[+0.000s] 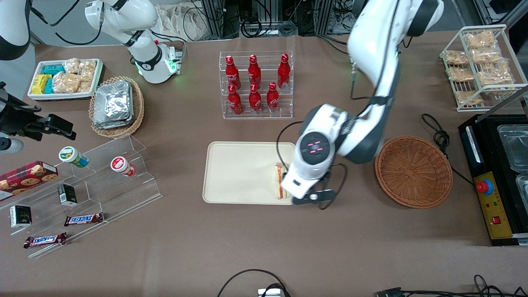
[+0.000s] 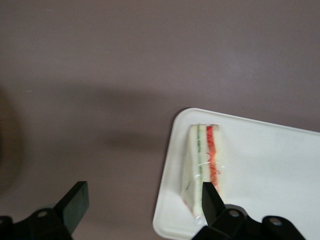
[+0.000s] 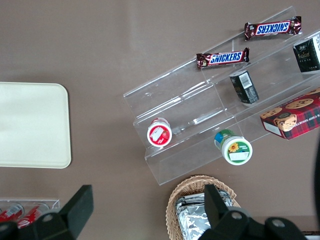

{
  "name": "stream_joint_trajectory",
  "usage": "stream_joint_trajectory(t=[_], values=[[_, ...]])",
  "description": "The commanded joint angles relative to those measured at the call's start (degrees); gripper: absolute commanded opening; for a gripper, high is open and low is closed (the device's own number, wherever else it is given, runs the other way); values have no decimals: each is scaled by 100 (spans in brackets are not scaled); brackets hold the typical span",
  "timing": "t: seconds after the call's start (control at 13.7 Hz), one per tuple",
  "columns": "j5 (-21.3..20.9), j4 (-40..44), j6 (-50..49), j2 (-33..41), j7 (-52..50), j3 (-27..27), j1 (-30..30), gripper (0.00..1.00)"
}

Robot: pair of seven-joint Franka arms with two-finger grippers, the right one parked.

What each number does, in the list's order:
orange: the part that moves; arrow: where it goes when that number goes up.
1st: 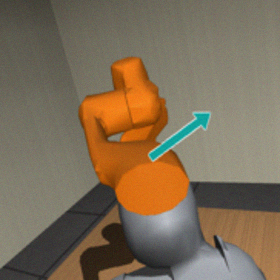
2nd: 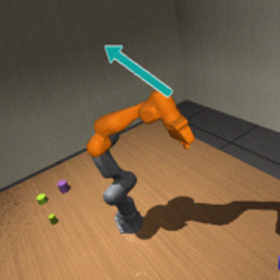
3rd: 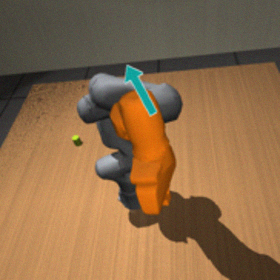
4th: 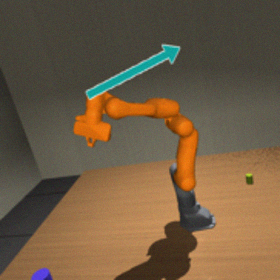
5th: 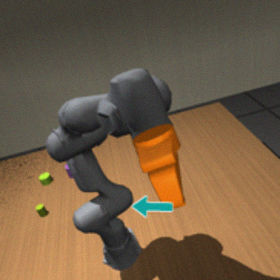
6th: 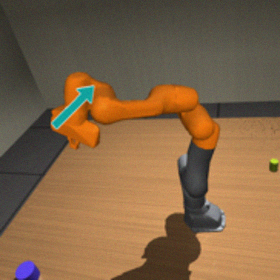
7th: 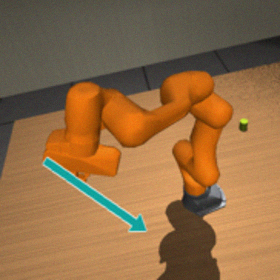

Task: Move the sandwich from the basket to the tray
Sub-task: 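Lower the sandwich onto the cream tray and open the left gripper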

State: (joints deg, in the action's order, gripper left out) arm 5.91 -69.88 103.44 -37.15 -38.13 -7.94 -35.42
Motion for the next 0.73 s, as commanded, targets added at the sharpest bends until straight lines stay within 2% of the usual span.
stream_joint_trajectory(t=[0.0,0.07,0.29,0.66], values=[[69,-2357,482,1934,-19,29,368,100],[25,-2912,667,2436,85,-6,413,100],[15,-3873,643,3571,1234,-41,1106,100],[-55,-3683,-94,3874,2772,3,1898,100]])
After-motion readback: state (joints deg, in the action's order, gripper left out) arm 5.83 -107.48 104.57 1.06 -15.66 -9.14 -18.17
